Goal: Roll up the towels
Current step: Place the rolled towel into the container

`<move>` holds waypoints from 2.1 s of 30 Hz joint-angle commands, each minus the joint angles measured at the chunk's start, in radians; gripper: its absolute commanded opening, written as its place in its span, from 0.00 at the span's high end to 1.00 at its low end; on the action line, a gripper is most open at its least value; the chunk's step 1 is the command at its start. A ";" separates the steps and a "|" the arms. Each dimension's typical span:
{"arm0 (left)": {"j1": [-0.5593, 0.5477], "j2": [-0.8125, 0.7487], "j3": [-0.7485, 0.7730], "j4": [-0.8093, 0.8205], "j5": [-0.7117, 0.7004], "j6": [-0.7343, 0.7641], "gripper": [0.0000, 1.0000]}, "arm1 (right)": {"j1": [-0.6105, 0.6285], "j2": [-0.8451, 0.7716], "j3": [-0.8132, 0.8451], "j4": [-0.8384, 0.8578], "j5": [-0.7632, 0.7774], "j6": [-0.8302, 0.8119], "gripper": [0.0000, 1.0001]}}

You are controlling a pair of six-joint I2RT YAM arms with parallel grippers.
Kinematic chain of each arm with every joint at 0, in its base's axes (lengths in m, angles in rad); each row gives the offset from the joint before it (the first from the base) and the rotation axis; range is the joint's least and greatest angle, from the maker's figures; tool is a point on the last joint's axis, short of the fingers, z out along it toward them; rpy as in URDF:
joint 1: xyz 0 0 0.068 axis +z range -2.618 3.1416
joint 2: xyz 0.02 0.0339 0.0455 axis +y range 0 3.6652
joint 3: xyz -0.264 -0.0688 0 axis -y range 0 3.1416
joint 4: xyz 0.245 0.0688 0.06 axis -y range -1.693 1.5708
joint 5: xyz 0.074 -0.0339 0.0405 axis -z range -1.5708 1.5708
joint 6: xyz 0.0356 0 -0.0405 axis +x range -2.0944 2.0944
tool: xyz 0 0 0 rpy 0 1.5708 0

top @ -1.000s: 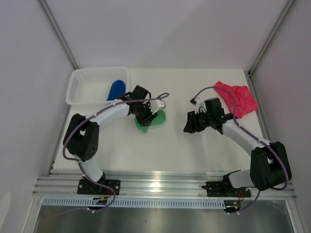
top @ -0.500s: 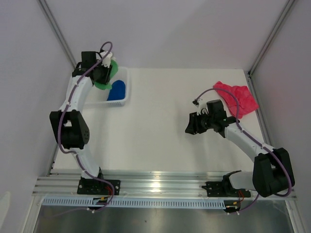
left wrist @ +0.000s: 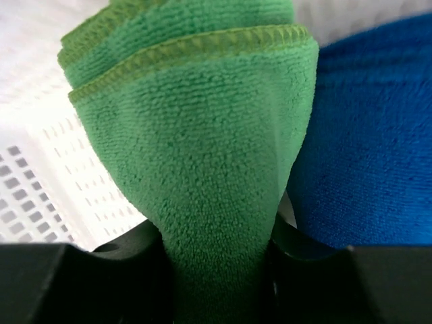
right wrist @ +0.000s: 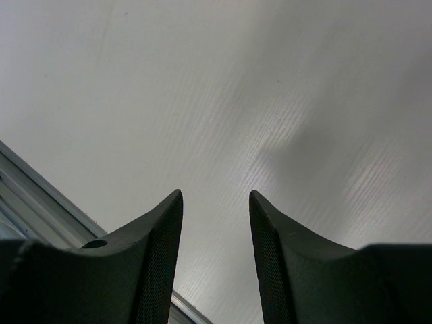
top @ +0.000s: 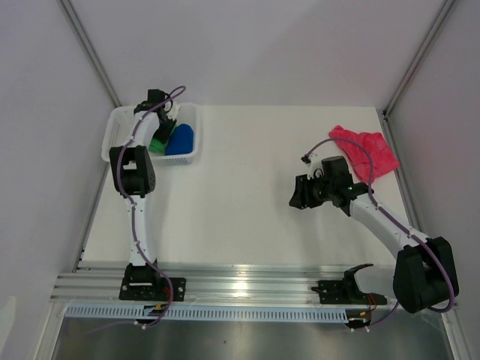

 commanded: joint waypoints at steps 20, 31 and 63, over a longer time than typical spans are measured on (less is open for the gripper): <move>0.013 -0.098 -0.096 -0.133 0.245 -0.045 0.52 | -0.003 0.003 0.019 -0.026 0.038 -0.011 0.52; 0.016 -0.219 -0.165 -0.096 0.309 -0.064 0.41 | -0.005 -0.012 0.035 -0.037 0.041 -0.025 0.50; 0.007 -0.247 -0.377 0.049 0.226 0.047 0.53 | -0.003 -0.017 0.028 -0.029 0.035 -0.032 0.48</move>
